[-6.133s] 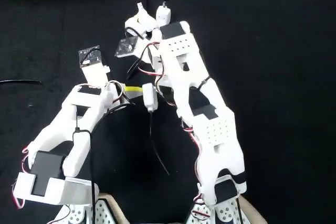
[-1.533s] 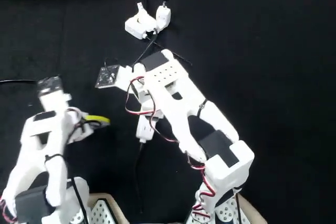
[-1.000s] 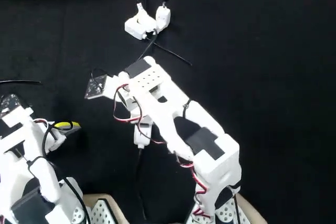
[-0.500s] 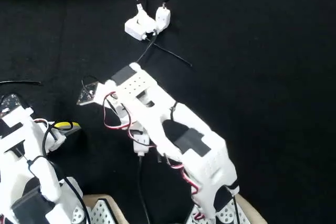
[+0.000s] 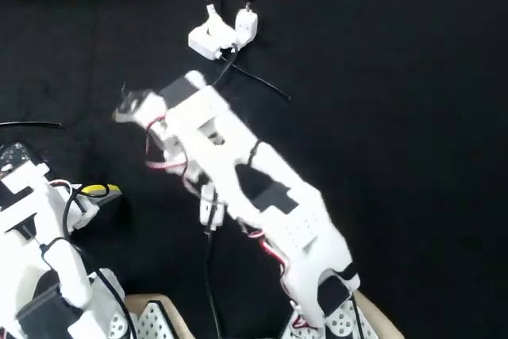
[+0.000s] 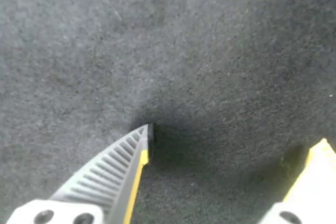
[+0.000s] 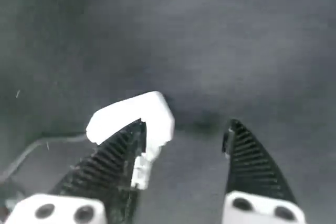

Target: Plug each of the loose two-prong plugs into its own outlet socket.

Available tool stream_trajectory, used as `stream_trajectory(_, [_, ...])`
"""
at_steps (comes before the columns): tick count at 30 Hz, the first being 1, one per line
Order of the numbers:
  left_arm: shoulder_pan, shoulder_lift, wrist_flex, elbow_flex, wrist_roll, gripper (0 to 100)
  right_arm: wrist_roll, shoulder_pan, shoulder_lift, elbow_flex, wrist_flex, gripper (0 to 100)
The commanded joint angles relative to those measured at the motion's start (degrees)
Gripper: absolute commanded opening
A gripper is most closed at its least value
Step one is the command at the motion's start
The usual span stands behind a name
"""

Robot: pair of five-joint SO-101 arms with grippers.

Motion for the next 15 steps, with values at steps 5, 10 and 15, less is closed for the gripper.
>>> stream_trajectory(5, [-1.3,0.2,0.7,0.5,-0.2,45,-4.5,3.7,-9.8,-8.0,1.6,23.4])
stream_trajectory(10, [-1.2,0.2,0.6,0.5,-0.2,45,-24.3,3.9,-10.1,-1.5,1.5,23.4])
stream_trajectory(15, [0.4,0.5,0.6,0.5,-0.2,45,-38.3,4.0,-10.6,0.9,0.9,23.0])
